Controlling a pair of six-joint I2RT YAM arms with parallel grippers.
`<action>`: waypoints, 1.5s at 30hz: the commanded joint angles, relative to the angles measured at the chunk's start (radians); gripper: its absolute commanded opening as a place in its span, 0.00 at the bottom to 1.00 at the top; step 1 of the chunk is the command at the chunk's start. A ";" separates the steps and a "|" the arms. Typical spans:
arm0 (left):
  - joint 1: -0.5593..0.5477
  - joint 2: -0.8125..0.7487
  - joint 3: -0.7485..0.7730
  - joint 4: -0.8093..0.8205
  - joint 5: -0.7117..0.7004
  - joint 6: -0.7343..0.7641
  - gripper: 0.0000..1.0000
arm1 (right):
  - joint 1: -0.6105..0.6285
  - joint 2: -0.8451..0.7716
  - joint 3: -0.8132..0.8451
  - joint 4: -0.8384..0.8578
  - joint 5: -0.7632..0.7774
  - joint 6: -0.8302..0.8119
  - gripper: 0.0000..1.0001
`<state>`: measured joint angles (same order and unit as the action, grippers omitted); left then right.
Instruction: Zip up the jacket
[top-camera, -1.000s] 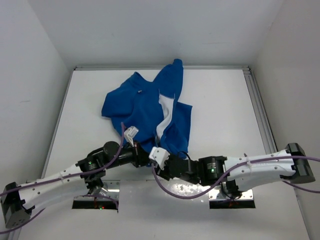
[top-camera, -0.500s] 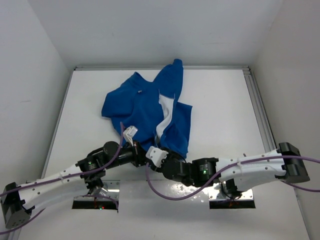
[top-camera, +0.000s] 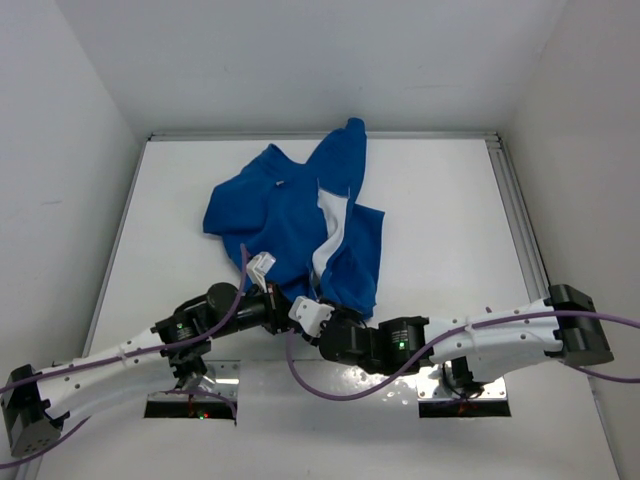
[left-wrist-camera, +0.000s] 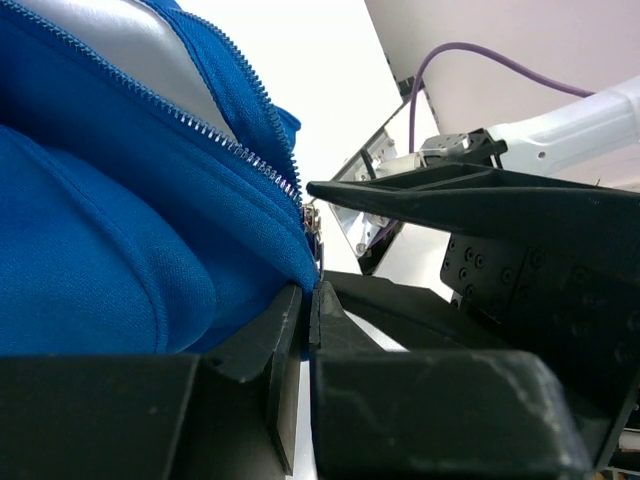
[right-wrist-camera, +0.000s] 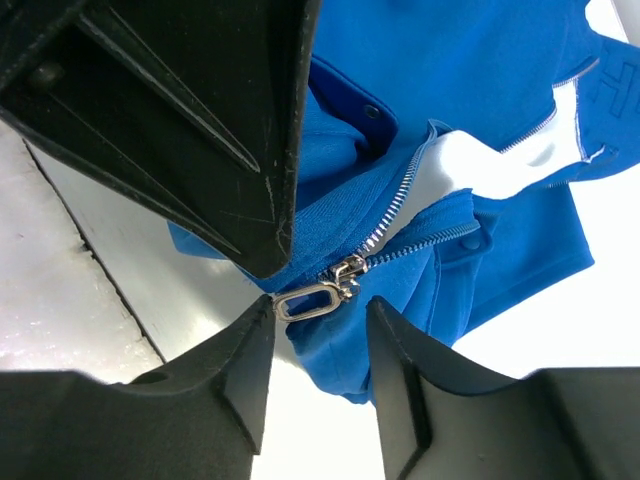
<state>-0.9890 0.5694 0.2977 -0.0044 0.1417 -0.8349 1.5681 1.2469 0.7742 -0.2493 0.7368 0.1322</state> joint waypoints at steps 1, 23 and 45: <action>-0.010 -0.019 0.035 0.040 0.021 -0.007 0.00 | 0.119 -0.013 0.045 0.008 0.033 0.009 0.39; -0.010 -0.019 0.001 0.006 0.030 0.013 0.00 | 0.124 -0.078 0.071 -0.011 -0.082 0.038 0.00; -0.010 -0.059 -0.042 0.033 0.062 -0.020 0.00 | 0.124 -0.053 0.082 -0.027 -0.122 0.070 0.31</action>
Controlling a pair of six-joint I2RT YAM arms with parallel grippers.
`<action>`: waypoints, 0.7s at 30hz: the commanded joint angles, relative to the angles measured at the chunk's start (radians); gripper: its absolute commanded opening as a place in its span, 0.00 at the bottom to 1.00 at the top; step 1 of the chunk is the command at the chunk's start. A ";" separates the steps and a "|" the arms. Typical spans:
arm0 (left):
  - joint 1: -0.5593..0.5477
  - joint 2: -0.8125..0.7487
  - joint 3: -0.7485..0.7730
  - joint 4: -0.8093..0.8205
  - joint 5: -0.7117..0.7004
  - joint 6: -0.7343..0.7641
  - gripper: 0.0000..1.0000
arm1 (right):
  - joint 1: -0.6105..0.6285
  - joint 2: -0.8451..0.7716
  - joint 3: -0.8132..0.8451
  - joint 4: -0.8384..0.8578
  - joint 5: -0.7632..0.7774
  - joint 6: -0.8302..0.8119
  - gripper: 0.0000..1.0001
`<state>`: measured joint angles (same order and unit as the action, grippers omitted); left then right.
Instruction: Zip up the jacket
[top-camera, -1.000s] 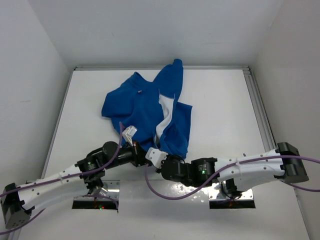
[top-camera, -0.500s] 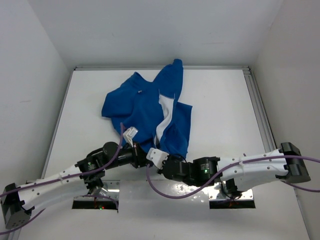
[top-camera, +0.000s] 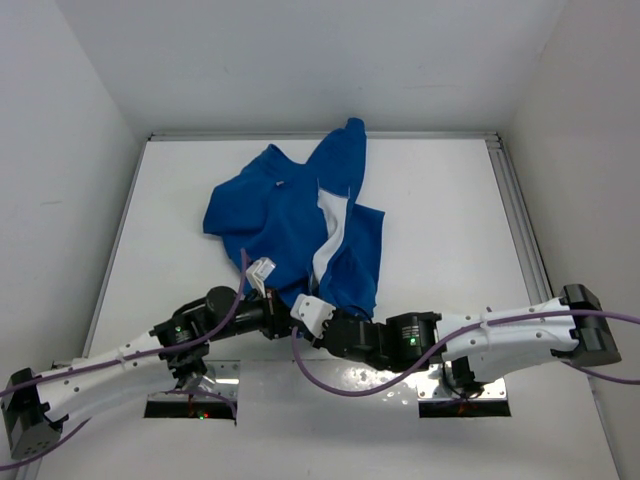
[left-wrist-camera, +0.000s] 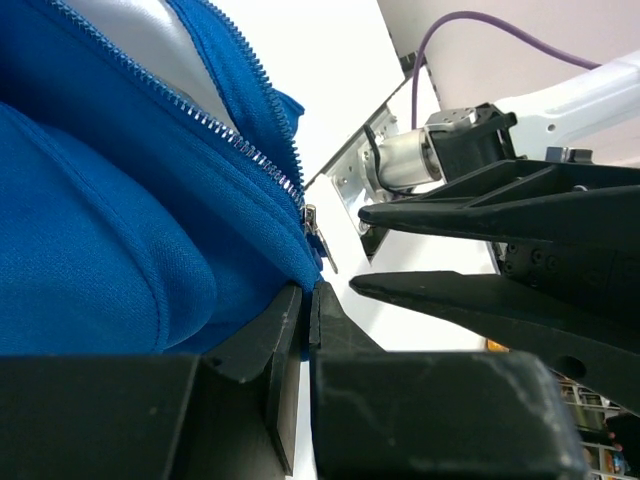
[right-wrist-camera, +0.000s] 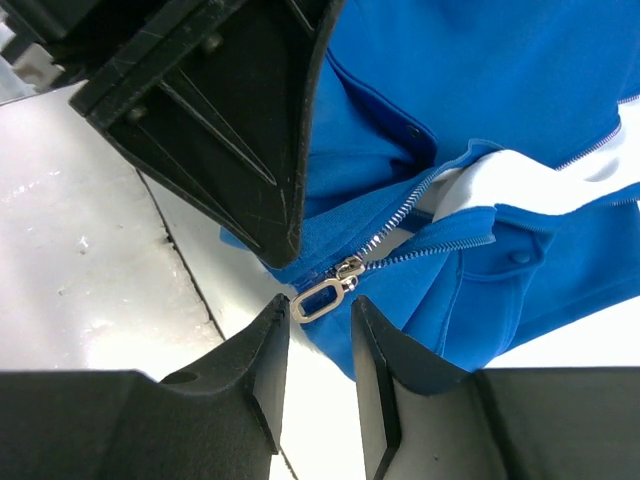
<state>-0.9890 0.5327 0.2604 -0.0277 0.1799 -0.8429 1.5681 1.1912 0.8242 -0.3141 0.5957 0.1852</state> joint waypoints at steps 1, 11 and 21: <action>-0.010 -0.022 0.003 0.054 0.024 -0.005 0.00 | 0.124 0.005 0.030 0.040 0.024 0.020 0.31; -0.010 -0.011 0.000 0.064 0.030 -0.005 0.00 | 0.122 0.042 0.042 0.035 0.001 0.034 0.32; -0.010 -0.011 0.011 0.040 0.024 0.004 0.00 | 0.122 -0.083 -0.051 0.127 0.082 0.059 0.27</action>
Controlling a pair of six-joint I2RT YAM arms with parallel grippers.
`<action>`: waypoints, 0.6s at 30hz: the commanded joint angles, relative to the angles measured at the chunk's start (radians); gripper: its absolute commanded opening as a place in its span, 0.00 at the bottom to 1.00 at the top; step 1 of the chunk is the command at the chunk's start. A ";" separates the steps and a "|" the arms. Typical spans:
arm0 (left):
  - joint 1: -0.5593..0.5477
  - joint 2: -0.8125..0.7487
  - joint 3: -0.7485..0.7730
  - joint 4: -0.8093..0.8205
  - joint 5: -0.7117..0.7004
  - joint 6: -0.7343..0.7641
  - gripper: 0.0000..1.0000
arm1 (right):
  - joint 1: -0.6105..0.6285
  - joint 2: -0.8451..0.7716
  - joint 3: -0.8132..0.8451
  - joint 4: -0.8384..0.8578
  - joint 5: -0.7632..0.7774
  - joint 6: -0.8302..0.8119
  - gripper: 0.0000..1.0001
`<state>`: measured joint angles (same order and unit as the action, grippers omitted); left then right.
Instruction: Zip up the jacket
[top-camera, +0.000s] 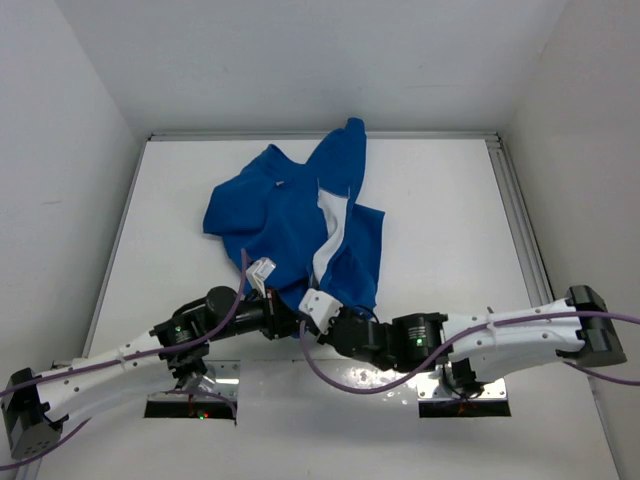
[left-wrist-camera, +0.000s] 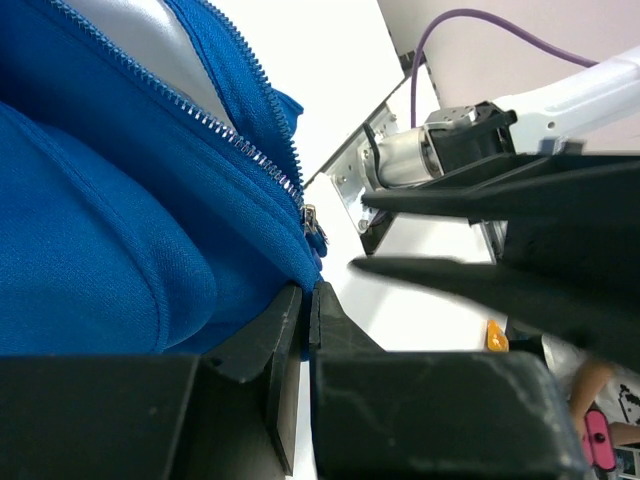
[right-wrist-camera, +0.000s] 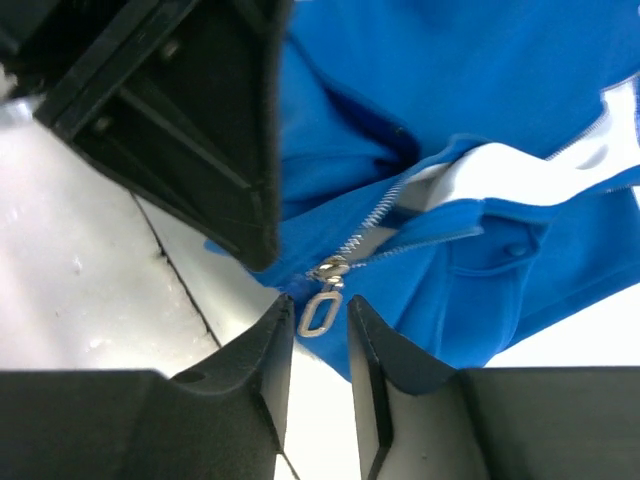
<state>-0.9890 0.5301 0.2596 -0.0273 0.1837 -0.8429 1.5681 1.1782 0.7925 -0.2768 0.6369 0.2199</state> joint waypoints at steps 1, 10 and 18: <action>-0.010 -0.013 0.009 0.040 0.019 0.002 0.00 | 0.122 -0.077 -0.027 0.093 0.043 0.029 0.26; -0.010 -0.001 0.009 0.063 0.017 0.004 0.00 | 0.122 0.008 -0.012 0.053 0.089 0.073 0.31; -0.010 -0.013 0.016 0.044 0.011 0.005 0.00 | 0.122 0.008 -0.038 0.057 0.095 0.110 0.31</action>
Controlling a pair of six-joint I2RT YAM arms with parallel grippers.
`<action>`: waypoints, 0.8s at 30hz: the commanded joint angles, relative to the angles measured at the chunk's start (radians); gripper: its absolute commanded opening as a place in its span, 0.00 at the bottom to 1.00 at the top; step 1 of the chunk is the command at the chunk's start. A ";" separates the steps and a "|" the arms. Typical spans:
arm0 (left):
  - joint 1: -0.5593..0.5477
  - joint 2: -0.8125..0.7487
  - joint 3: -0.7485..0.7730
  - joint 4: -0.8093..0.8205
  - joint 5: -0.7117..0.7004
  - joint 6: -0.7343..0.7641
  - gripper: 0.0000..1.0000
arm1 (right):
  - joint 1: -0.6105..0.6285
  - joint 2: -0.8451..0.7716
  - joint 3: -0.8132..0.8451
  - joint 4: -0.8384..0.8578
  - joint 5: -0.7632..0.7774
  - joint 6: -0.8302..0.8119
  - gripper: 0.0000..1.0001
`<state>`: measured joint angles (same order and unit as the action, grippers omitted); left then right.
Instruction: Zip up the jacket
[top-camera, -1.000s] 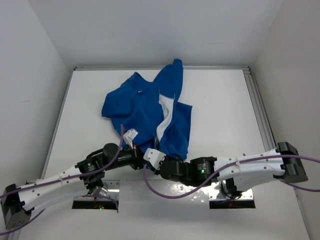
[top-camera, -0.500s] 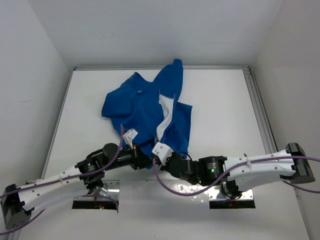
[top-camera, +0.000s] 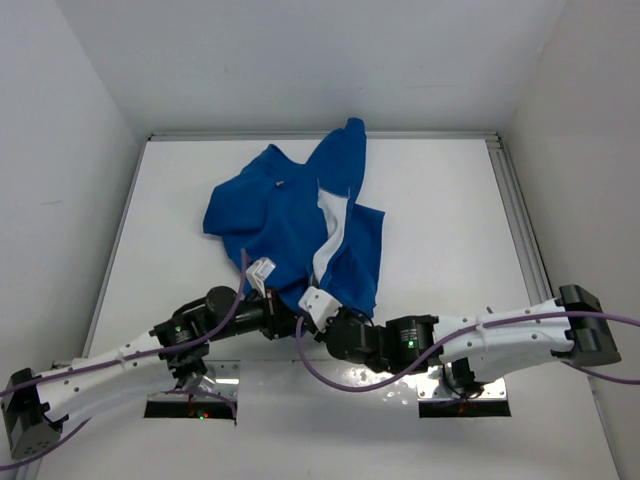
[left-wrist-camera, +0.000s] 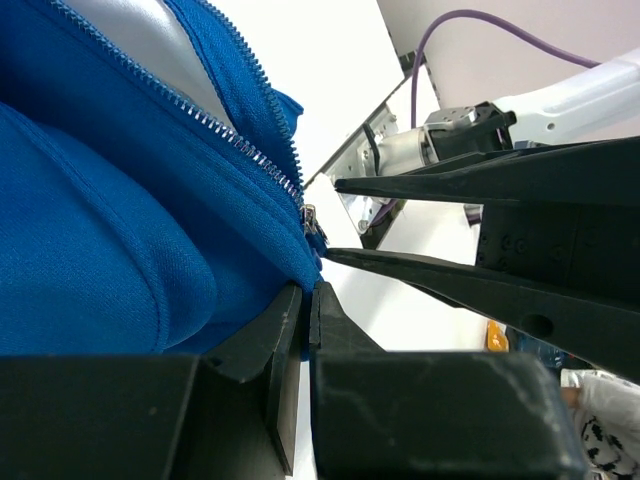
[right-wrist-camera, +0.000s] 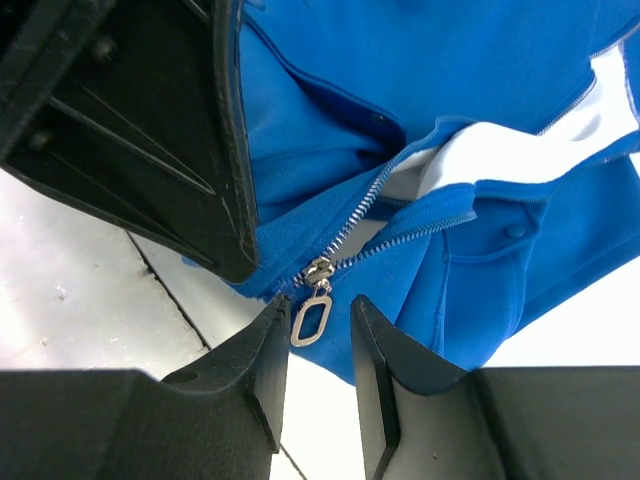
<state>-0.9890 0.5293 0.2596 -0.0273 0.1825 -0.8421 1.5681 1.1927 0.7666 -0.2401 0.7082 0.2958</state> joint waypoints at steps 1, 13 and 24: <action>-0.010 -0.014 0.013 0.047 0.014 0.003 0.00 | 0.122 -0.002 -0.012 0.021 0.023 0.037 0.31; -0.011 -0.023 0.009 0.049 0.015 -0.002 0.00 | 0.122 0.039 -0.012 0.009 0.076 0.077 0.30; -0.010 -0.023 0.006 0.049 0.018 -0.003 0.00 | 0.122 0.047 -0.027 0.028 0.099 0.097 0.19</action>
<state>-0.9890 0.5213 0.2596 -0.0280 0.1814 -0.8429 1.5681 1.2495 0.7444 -0.2413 0.7696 0.3809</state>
